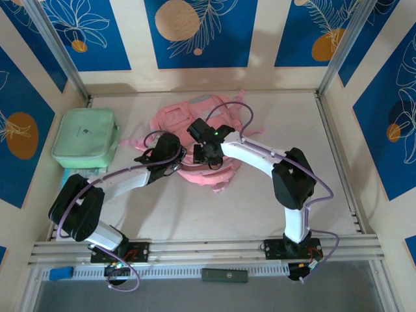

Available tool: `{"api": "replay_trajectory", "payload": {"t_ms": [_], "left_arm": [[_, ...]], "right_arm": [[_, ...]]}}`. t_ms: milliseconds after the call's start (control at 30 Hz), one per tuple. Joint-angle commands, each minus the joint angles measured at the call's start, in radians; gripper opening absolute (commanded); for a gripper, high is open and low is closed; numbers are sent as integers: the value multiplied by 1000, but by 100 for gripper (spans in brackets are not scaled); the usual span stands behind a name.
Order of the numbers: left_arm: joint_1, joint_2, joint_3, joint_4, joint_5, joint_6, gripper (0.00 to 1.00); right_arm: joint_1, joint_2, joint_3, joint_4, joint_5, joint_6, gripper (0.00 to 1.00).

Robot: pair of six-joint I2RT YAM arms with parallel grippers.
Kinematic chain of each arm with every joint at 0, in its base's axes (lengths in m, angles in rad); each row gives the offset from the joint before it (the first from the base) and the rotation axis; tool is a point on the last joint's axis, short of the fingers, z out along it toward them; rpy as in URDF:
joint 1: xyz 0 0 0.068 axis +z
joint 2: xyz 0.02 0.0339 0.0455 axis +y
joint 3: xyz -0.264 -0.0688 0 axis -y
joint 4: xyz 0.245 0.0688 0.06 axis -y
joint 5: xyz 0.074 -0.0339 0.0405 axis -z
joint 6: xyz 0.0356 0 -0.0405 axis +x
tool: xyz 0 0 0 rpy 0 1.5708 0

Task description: Pack books, pencil case, and school supplies into a backpack

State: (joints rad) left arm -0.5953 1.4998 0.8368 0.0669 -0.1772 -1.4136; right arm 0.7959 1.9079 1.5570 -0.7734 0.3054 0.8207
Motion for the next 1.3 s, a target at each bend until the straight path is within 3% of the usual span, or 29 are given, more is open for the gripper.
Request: {"api": "replay_trajectory", "payload": {"t_ms": [0, 200, 467, 733, 833, 967, 1267], "left_arm": [[21, -35, 23, 52, -9, -32, 0], [21, -38, 20, 57, 5, -42, 0], [22, -69, 33, 1, -14, -21, 0], [44, -116, 17, -71, -35, 4, 0], [47, -116, 12, -51, -17, 5, 0], [46, -99, 24, -40, 2, 5, 0], [47, -62, 47, -44, 15, 15, 0]], "right_arm": [[-14, -7, 7, 34, 28, 39, 41], [-11, 27, 33, 111, 40, 17, 38], [-12, 69, 54, 107, 180, -24, 23], [-48, -44, -70, 163, 244, -68, 11], [-72, -70, -130, 281, 126, -108, 20], [-62, -30, -101, 321, 60, -133, 29], [-57, 9, -113, 467, -24, -239, 31]]}}
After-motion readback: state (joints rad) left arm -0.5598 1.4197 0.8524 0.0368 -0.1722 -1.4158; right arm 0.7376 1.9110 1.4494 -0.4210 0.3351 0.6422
